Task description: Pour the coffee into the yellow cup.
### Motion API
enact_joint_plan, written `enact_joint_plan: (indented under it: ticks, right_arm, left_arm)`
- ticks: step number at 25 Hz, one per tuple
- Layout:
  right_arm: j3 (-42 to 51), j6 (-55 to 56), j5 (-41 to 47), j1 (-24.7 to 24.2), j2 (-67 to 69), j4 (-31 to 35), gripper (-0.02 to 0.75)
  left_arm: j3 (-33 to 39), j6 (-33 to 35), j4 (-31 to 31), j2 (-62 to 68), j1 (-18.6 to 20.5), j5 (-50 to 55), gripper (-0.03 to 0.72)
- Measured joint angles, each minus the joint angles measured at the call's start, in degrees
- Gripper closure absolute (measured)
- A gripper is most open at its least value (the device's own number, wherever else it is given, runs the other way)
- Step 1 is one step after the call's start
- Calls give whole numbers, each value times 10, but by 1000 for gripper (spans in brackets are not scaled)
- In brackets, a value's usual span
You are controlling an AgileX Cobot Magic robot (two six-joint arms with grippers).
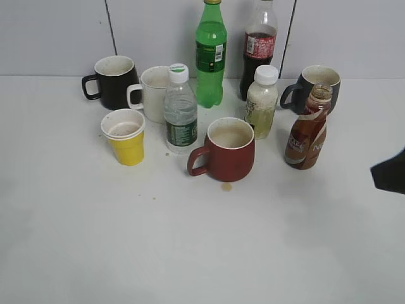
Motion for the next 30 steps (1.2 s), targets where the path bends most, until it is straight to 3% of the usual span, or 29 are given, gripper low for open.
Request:
enact_joint_plan:
  ticks: [6,11,20,30]
  right_arm:
    - [21,-30,140,1,-145,9,147]
    - [68,-57,204,1,-278,1,148]
    - [87,-63,190,1,-449,0,148]
    - [88,-64,179,1,-458,6,149]
  left_arm:
    - [-5,0,-3,-159,-1,160,125]
    - [26,33,-4,-267,-1,193,125]
    - [80,63,-17,-367,-2,142,125]
    - [81,64,-18,-367,-2,136,125]
